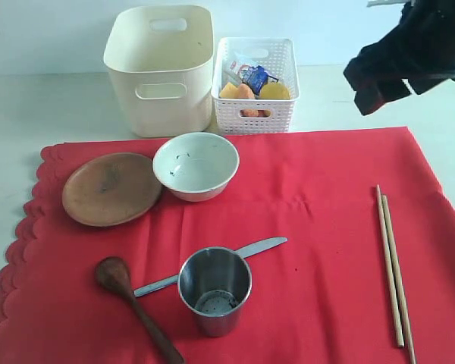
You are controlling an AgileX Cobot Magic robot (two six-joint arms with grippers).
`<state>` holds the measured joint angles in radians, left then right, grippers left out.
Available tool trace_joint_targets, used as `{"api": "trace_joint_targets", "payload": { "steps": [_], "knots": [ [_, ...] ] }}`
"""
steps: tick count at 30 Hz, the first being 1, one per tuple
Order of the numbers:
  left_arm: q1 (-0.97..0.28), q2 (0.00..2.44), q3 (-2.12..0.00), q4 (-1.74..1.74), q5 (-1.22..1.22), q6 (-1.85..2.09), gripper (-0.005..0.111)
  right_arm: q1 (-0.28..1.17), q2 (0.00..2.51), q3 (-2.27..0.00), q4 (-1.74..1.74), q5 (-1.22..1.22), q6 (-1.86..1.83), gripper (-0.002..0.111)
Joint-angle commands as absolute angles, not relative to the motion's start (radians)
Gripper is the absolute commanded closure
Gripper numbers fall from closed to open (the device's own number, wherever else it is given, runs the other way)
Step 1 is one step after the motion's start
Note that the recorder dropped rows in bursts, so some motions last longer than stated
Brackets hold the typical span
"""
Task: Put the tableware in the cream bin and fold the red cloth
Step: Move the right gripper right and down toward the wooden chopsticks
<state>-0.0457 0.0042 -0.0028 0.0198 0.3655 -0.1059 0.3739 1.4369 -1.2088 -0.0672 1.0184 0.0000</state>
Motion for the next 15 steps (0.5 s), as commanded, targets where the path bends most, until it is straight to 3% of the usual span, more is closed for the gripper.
{"api": "trace_joint_targets", "payload": {
  "steps": [1, 15],
  "knots": [
    [-0.042, 0.000, 0.000, 0.024, 0.356, -0.110, 0.107, 0.372, 1.358, -1.146, -0.081, 1.009, 0.010, 0.042],
    [-0.042, 0.000, 0.000, 0.024, 0.356, -0.110, 0.107, 0.372, 1.340, -0.953, -0.079, 0.792, 0.000, 0.042]
  ]
}}
